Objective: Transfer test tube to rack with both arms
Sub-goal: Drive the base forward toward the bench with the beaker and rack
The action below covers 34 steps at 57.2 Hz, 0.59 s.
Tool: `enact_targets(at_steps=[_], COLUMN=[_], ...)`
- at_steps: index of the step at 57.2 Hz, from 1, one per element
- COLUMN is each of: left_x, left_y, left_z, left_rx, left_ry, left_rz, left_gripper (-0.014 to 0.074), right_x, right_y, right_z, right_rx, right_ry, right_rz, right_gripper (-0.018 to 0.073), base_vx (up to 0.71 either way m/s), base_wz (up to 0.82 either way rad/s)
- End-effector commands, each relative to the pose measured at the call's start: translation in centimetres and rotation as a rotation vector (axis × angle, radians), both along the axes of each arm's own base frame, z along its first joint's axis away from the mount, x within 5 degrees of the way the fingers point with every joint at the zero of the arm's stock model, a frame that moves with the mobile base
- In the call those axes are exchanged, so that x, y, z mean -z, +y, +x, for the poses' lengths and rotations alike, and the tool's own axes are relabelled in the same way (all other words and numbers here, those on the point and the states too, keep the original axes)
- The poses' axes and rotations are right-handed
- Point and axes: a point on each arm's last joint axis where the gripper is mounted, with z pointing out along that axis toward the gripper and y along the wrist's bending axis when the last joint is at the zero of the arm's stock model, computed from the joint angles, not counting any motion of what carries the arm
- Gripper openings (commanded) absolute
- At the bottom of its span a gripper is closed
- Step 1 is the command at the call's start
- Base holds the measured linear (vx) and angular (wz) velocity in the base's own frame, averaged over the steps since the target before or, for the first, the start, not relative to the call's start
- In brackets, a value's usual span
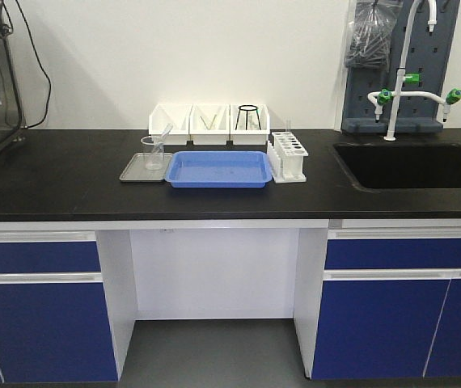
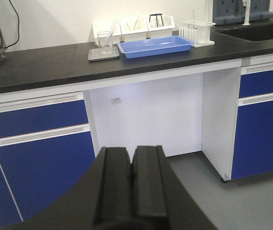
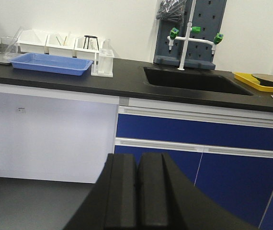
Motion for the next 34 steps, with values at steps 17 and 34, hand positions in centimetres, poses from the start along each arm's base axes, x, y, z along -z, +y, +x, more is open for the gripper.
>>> enact_targets(at_steps=[17, 34], left_x=[-1.77, -1.77], left_y=[0.0, 0.0], left_z=[-0.21, -0.21], left_rx=[0.002, 0.002], left_ry=[-0.12, -0.12], left_rz=[-0.023, -0.023], left_gripper=[-0.0007, -0.0007], right_x=[-0.15, -0.15], right_y=[-0.05, -0.05], right_z=[0.01, 0.01], right_rx=[0.007, 0.007], right_ry=[-0.07, -0.07], right_rz=[-0.019, -0.019], right_gripper=[-0.001, -0.001], base_vx=[0.01, 0.09], base_wz=[0.01, 0.03])
